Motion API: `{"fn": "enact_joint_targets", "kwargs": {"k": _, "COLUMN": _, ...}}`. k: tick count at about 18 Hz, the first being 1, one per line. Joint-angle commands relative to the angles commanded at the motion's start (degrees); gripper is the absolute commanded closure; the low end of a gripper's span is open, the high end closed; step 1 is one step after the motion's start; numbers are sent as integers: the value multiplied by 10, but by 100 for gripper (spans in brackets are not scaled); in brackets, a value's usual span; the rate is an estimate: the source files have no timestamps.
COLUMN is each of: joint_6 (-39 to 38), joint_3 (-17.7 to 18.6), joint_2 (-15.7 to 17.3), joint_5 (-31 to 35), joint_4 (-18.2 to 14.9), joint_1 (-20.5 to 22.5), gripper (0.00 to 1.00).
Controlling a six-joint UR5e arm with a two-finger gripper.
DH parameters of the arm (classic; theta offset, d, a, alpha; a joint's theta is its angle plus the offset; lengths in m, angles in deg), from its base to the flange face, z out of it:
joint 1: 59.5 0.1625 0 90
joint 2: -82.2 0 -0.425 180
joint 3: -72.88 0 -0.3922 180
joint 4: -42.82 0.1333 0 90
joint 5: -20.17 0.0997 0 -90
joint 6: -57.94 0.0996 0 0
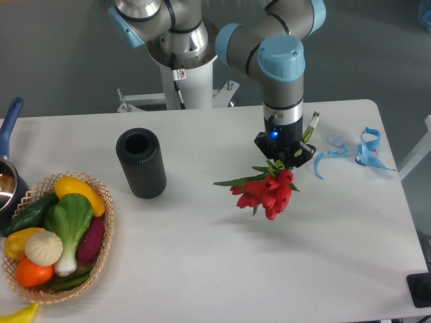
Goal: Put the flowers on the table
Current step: 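Lower the gripper holding the red tulips toward the table surface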
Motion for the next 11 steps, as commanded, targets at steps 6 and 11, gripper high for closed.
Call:
{"fn": "enact_joint_targets", "kwargs": {"k": 6, "joint_6": 1, "joint_3": -2, "joint_2": -11, "joint_5": -4, "joint_4": -3, "joint_1": -1, "gripper": 92}}
{"fn": "enact_joint_targets", "kwargs": {"k": 11, "joint_6": 0, "joint_3": -9, "joint_2": -31, "joint_5": -3, "joint_4": -12, "joint_1": -3, "gripper": 91}}
